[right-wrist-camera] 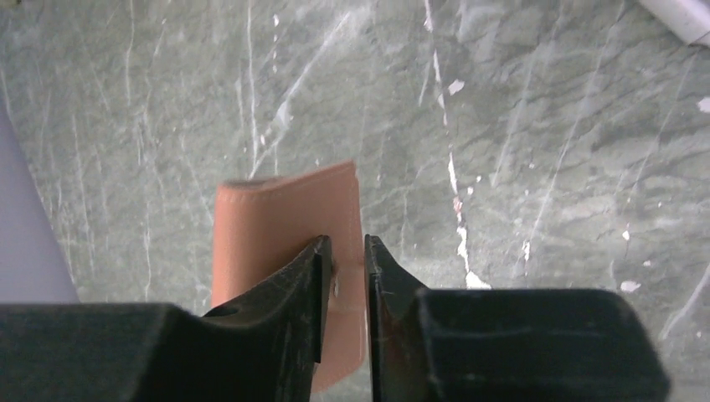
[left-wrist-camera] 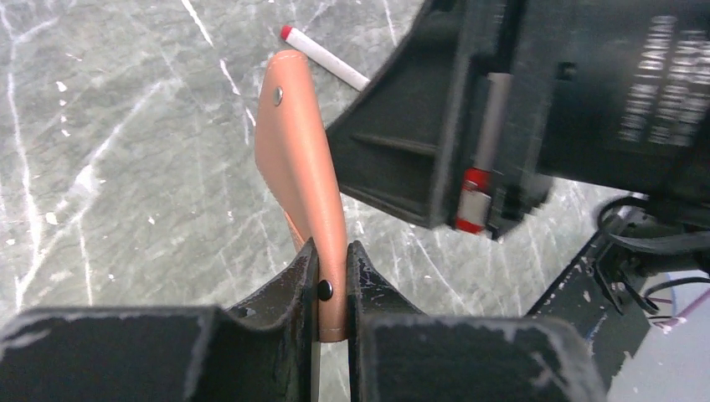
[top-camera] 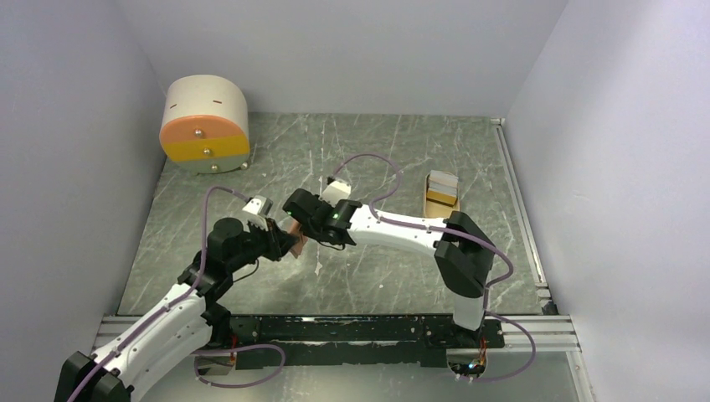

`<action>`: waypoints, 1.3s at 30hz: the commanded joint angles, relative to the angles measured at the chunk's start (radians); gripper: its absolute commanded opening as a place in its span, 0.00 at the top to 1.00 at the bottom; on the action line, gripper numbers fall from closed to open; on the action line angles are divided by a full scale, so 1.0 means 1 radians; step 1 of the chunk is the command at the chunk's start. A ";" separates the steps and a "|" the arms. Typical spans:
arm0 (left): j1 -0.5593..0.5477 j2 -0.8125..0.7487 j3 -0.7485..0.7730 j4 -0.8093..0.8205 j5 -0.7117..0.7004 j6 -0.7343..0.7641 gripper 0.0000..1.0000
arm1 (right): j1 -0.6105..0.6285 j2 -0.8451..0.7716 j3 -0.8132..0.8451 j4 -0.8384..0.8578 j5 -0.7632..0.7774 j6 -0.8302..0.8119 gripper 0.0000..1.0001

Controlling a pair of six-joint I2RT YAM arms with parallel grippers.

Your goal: Put the credit cards into the card holder

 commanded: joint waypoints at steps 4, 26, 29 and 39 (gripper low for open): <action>-0.023 -0.090 0.067 0.216 0.108 -0.051 0.91 | -0.034 0.070 -0.132 0.002 0.055 0.027 0.87; -0.025 -0.055 0.022 0.405 0.016 0.206 0.91 | -0.187 -0.563 -0.522 0.500 -0.312 -0.192 0.55; -0.025 -0.015 0.044 0.412 0.020 0.233 0.91 | -0.185 -0.572 -0.536 0.592 -0.332 -0.134 0.48; -0.031 -0.030 -0.002 0.494 0.061 0.176 0.91 | -0.159 -0.456 -0.469 0.590 -0.326 0.013 0.43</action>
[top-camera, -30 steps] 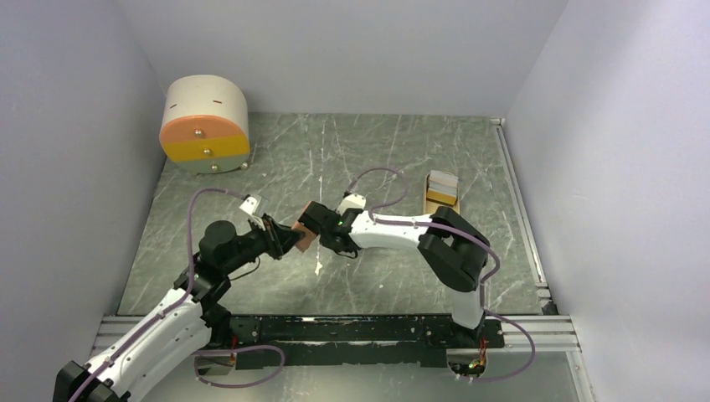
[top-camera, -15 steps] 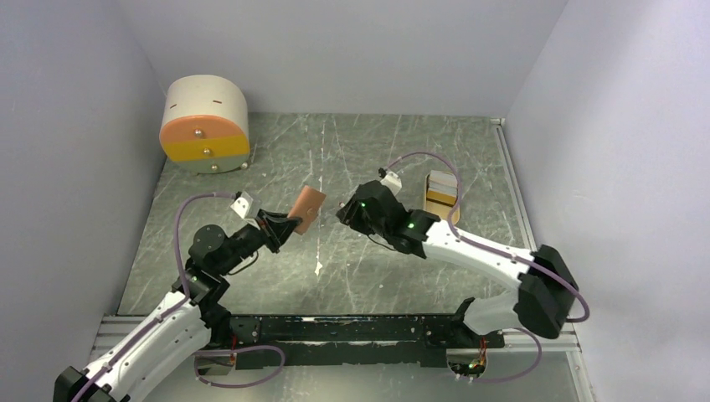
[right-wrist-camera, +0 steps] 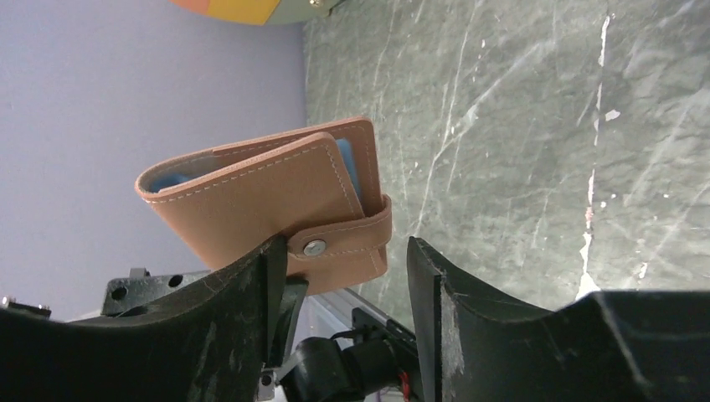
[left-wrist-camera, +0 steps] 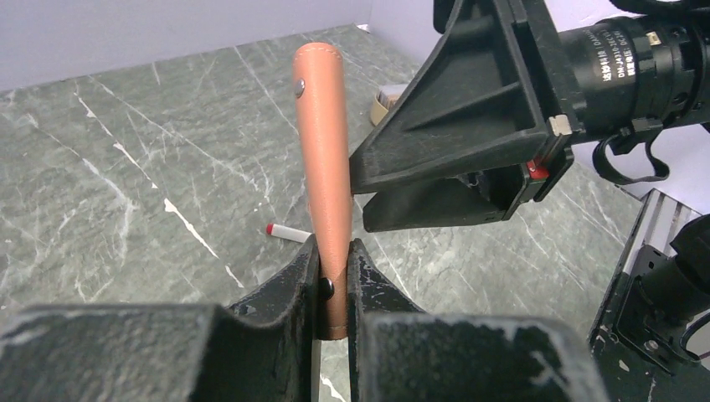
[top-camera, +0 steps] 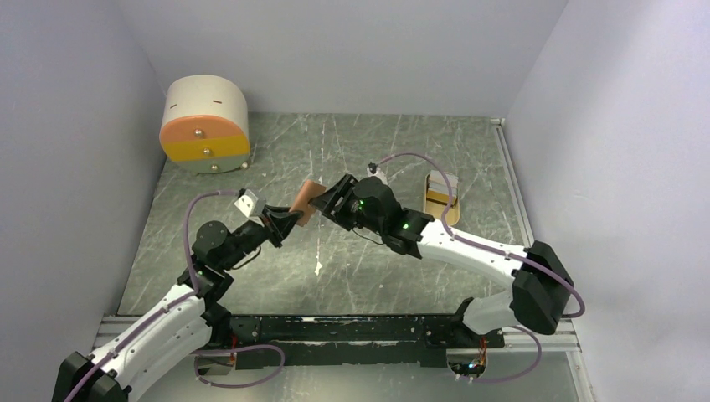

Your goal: Put the credit cards into the card holder

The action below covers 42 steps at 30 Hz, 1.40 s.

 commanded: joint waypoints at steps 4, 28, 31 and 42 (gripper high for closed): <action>-0.006 -0.024 -0.010 0.097 0.064 -0.004 0.91 | 0.023 0.083 0.005 0.094 -0.033 0.087 0.44; -0.009 0.004 -0.018 0.153 0.122 -0.006 0.91 | 0.062 0.257 0.117 0.012 -0.004 0.007 1.00; -0.008 -0.004 -0.014 0.127 0.098 -0.004 0.91 | 0.066 0.248 0.109 -0.008 0.047 -0.023 1.00; -0.009 -0.061 -0.046 0.124 -0.015 -0.042 0.91 | 0.066 0.299 0.063 -0.148 0.162 -0.102 1.00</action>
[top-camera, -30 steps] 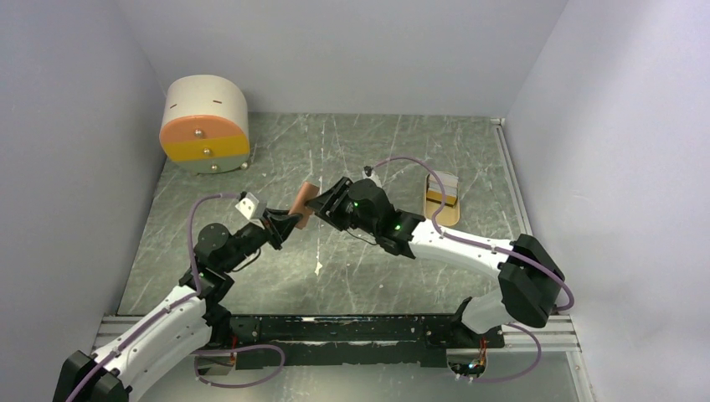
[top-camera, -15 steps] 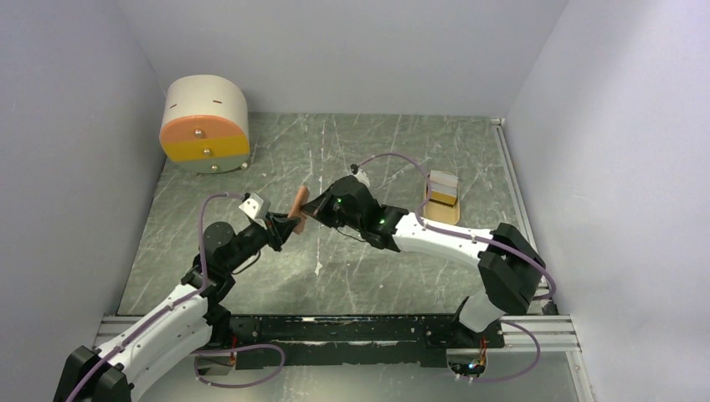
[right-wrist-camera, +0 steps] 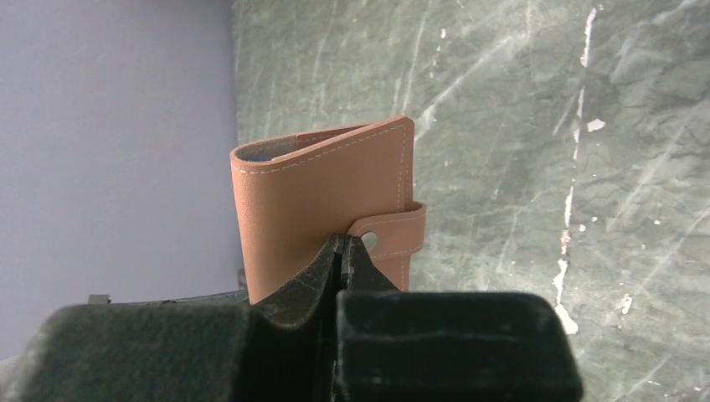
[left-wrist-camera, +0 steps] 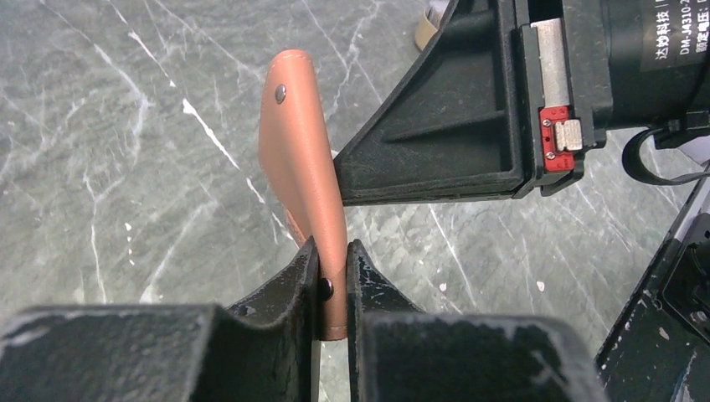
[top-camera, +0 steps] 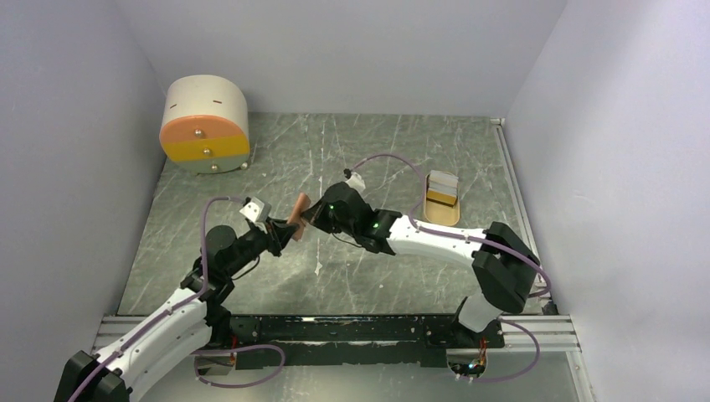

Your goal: Put the credit cards into the card holder

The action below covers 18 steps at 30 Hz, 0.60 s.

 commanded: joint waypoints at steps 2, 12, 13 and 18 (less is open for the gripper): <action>-0.019 -0.047 0.039 0.202 0.028 -0.032 0.91 | -0.001 0.078 -0.039 -0.184 0.113 -0.071 1.00; -0.018 -0.055 0.055 0.138 -0.047 -0.010 0.91 | 0.009 0.068 -0.114 -0.250 0.187 -0.108 1.00; -0.018 -0.050 0.055 0.141 -0.042 -0.011 0.91 | 0.008 0.056 -0.126 -0.240 0.192 -0.107 1.00; -0.018 -0.038 0.040 0.160 -0.035 -0.047 0.91 | 0.006 -0.075 -0.159 -0.176 0.182 -0.170 1.00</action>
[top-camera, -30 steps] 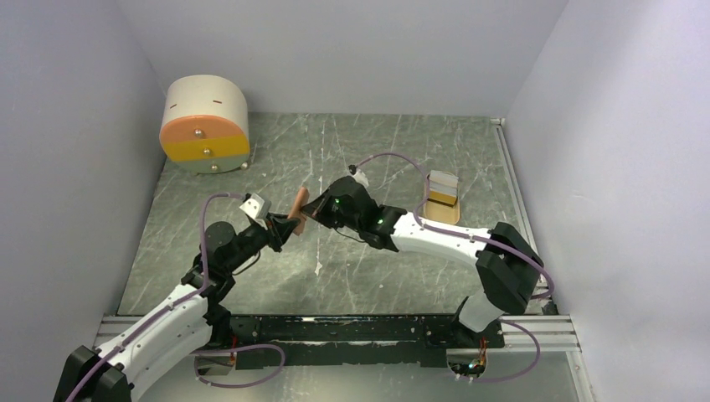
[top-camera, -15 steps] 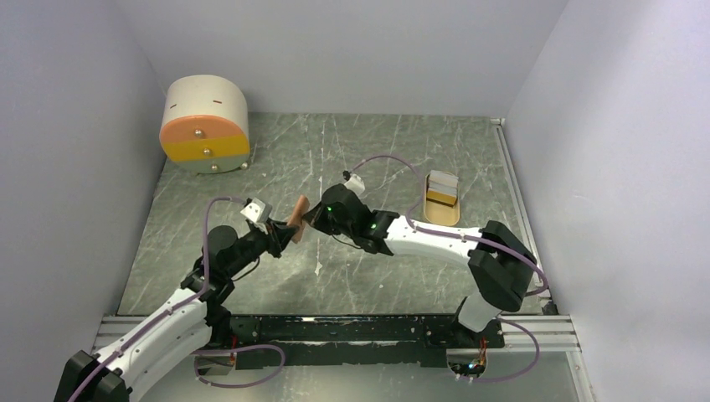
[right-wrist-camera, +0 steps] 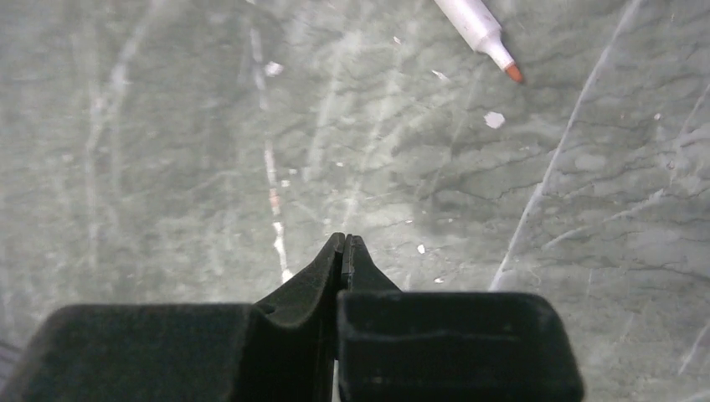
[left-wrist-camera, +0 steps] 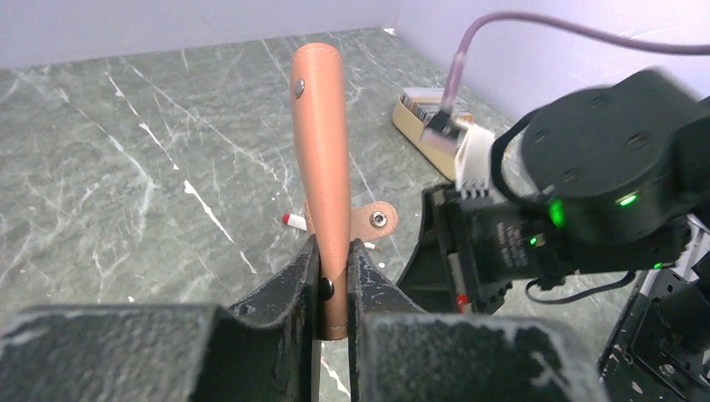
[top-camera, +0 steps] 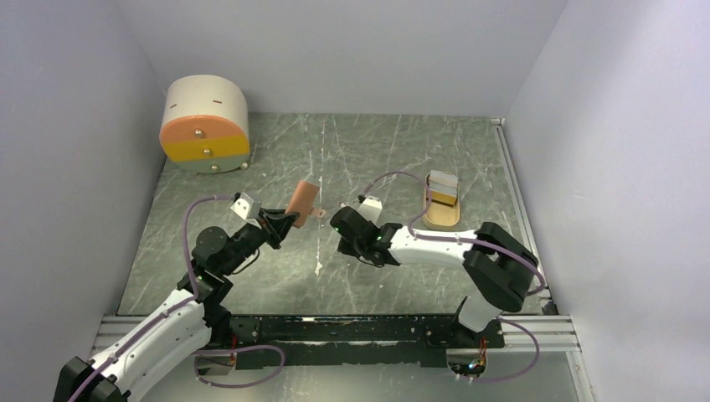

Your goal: Put the credit cards into the card holder

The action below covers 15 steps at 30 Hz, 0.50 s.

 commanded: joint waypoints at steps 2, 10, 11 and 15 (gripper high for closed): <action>-0.005 0.010 0.013 0.075 0.001 -0.066 0.91 | -0.003 -0.170 -0.008 0.082 0.011 -0.110 0.92; -0.005 -0.010 -0.020 0.106 0.047 -0.219 0.91 | -0.025 -0.490 -0.217 0.376 -0.106 -0.145 0.40; -0.005 -0.014 -0.025 0.116 0.050 -0.237 0.91 | -0.026 -0.499 -0.209 0.363 -0.106 -0.142 0.38; -0.006 -0.024 -0.041 0.143 0.071 -0.294 0.91 | -0.026 -0.488 -0.169 0.329 -0.141 -0.123 0.33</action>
